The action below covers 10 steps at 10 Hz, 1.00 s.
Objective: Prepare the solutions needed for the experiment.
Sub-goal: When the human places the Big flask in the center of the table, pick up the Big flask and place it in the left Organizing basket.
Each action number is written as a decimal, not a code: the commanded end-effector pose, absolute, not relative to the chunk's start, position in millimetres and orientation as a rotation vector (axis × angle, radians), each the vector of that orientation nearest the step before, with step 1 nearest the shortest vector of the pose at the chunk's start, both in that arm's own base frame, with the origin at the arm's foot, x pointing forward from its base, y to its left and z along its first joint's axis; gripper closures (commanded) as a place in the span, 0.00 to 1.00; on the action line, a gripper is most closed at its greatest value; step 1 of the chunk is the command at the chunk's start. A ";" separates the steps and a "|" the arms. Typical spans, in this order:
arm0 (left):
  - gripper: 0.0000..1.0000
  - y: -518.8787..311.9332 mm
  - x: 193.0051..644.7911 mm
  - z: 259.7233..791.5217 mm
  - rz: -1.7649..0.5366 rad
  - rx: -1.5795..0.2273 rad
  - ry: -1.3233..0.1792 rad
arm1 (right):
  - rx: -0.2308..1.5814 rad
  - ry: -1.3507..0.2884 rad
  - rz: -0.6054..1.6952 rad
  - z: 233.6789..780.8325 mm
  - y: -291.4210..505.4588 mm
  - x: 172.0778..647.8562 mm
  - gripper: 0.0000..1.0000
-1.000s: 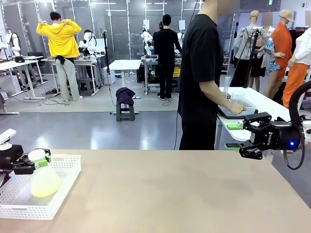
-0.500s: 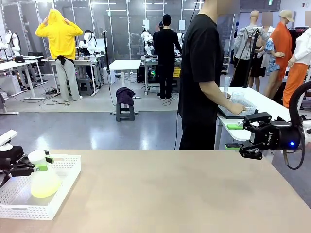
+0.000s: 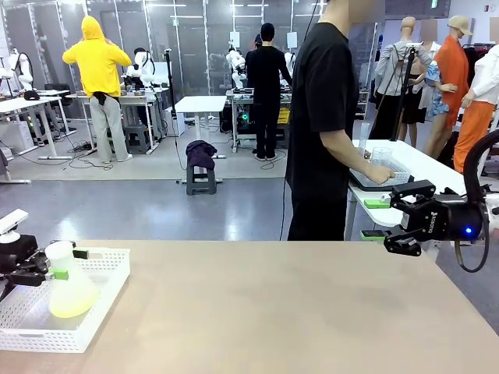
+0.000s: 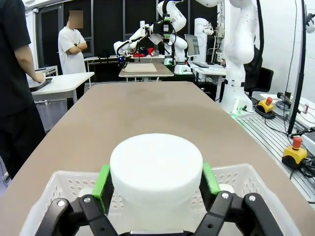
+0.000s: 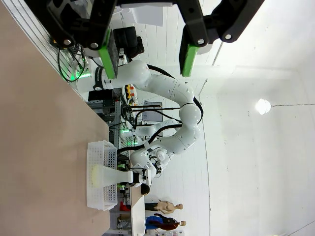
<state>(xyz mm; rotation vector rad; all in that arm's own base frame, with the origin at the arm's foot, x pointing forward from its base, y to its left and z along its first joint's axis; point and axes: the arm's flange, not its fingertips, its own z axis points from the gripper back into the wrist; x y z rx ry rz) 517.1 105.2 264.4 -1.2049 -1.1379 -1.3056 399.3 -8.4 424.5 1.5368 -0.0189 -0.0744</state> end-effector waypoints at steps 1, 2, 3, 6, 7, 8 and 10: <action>0.14 104.2 517.2 265.8 -1.309 -1.209 -1.140 | 1.543 -0.022 -0.071 426.0 -8.7 398.9 0.36; 0.14 104.2 517.2 265.8 -1.309 -1.209 -1.140 | 1.543 -0.022 -0.071 426.0 -8.7 398.9 0.36; 0.14 104.2 517.2 265.8 -1.309 -1.209 -1.140 | 1.543 -0.022 -0.071 426.0 -8.7 398.9 0.36; 0.14 104.2 517.2 265.8 -1.309 -1.209 -1.140 | 1.543 -0.022 -0.071 426.0 -8.7 398.9 0.36; 0.14 104.2 517.2 265.8 -1.309 -1.209 -1.140 | 1.543 -0.022 -0.071 426.0 -8.7 398.9 0.36; 0.13 104.5 517.3 264.4 -1.306 -1.206 -1.138 | 1.543 -0.022 -0.071 426.0 -8.7 398.9 0.36; 0.13 115.8 516.1 266.7 -1.326 -1.221 -1.146 | 1.543 -0.022 -0.071 426.0 -8.7 398.9 0.36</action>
